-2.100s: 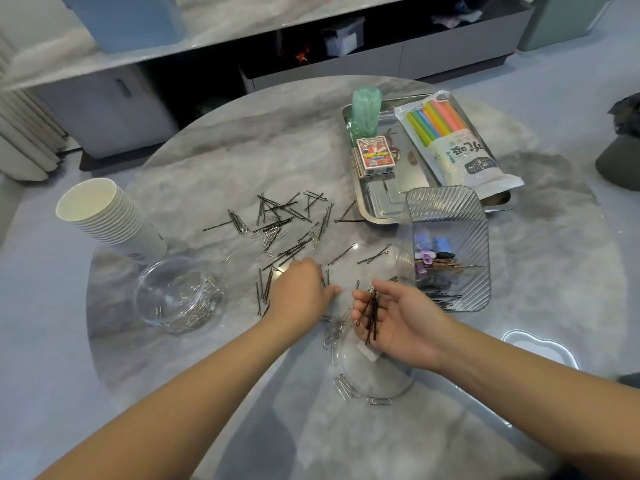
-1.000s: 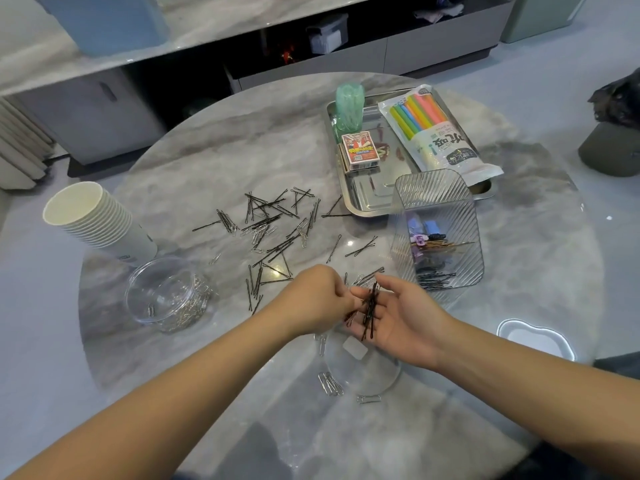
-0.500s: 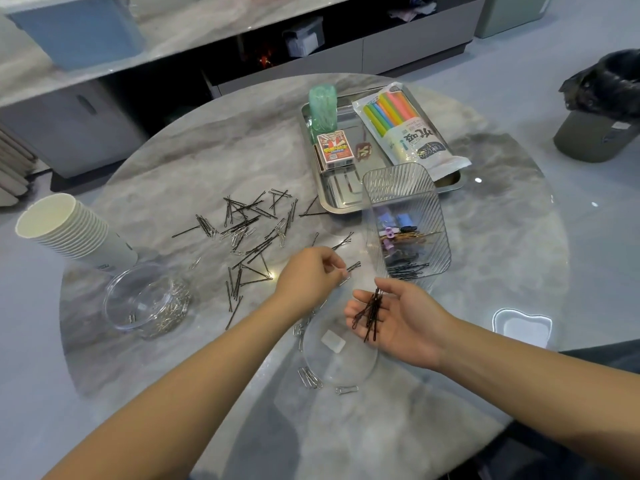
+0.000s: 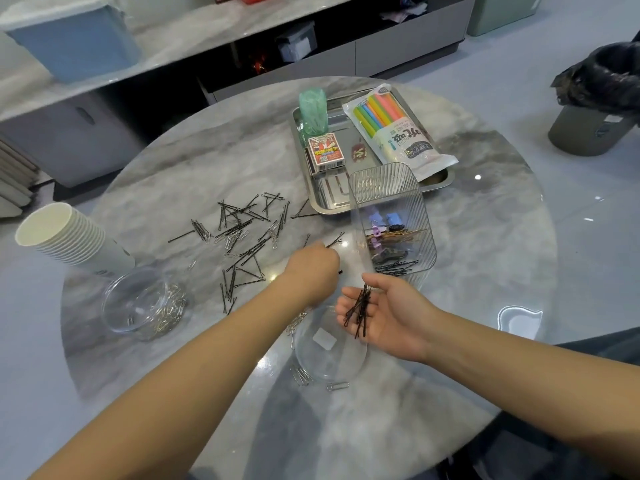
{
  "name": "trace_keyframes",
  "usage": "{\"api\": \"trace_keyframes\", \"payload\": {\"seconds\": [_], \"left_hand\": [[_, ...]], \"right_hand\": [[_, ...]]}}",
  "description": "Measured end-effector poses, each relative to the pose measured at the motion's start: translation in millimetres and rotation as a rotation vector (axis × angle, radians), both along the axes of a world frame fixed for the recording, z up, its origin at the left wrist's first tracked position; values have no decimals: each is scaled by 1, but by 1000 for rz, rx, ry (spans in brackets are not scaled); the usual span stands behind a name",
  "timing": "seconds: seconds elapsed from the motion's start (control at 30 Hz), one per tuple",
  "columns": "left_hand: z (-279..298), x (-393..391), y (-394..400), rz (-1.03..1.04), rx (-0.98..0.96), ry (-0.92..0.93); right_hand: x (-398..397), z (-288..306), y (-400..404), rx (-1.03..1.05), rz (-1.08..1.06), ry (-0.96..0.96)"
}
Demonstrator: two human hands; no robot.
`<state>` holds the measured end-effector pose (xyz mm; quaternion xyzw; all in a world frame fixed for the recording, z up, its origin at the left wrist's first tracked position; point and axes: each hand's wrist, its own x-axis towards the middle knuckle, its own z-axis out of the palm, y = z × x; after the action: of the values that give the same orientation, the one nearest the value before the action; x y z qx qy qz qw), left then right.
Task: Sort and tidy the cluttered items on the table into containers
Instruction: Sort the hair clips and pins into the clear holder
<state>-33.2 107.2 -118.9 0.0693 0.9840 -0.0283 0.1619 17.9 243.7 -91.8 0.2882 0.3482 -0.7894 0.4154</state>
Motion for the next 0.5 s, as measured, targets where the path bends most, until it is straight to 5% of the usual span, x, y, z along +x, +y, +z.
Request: {"api": "trace_keyframes", "payload": {"seconds": [0.1,0.3,0.5], "left_hand": [[4,1,-13,79,130,-66],[34,14,-31,409,763,-82],[52,36,-43,728,1257,-351]], "right_hand": [[0,0,-1,-9,0,3],[-1,0,-6,-15,-6,22],[-2,4,-15,-47,0,21]]}}
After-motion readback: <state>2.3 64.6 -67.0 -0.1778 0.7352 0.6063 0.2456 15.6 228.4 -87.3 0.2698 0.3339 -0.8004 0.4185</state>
